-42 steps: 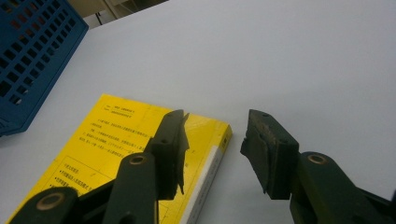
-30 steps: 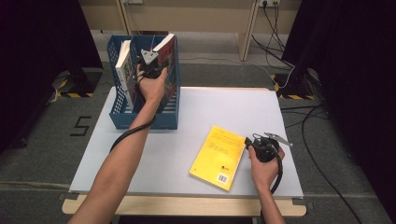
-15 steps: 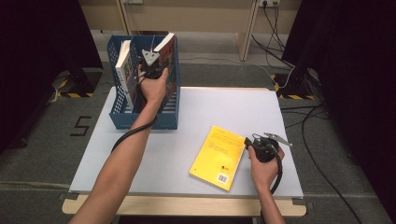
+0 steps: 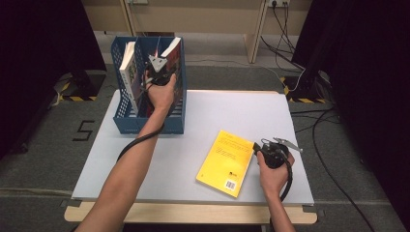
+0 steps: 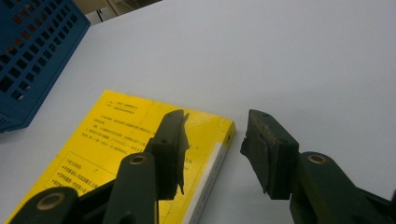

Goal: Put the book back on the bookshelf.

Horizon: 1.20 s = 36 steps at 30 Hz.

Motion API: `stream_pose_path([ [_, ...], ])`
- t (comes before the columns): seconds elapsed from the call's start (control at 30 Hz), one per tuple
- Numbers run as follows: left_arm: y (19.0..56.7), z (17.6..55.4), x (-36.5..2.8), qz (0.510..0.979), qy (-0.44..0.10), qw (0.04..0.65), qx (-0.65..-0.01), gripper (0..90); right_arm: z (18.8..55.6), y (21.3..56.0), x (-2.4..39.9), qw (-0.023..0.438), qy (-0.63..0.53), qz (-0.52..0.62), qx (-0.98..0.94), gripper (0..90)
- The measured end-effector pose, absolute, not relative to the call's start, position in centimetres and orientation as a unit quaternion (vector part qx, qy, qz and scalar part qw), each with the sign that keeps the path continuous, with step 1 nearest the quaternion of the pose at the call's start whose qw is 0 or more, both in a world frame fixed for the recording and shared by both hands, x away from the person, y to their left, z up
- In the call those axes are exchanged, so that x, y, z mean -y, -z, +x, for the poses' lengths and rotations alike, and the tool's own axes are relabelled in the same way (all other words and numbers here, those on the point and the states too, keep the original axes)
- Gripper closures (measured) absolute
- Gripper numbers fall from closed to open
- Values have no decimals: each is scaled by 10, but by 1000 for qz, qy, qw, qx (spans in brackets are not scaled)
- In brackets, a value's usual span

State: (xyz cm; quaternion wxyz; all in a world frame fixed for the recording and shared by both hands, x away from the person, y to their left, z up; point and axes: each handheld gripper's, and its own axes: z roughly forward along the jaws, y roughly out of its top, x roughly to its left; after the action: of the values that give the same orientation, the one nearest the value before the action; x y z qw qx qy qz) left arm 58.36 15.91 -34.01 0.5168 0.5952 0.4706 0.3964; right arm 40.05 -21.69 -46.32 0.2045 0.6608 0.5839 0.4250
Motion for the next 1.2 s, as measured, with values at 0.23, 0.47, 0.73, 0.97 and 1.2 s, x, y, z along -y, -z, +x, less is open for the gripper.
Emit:
stream_pose_path([
  [0.23,345,581,-154,599,-395,516,-468,744,400,464,216,200,-424,661,-586,579],
  [0.47,359,584,-154,603,-388,509,-476,744,401,466,213,198,-422,659,-590,579],
  [0.73,370,586,-156,605,-389,504,-479,744,400,465,215,199,-422,661,-587,581],
  [0.97,370,589,-157,602,-396,503,-477,744,400,465,213,199,-423,660,-589,583],
  [1.2,377,588,-159,607,-404,497,-471,740,401,467,214,201,-420,657,-593,583],
])
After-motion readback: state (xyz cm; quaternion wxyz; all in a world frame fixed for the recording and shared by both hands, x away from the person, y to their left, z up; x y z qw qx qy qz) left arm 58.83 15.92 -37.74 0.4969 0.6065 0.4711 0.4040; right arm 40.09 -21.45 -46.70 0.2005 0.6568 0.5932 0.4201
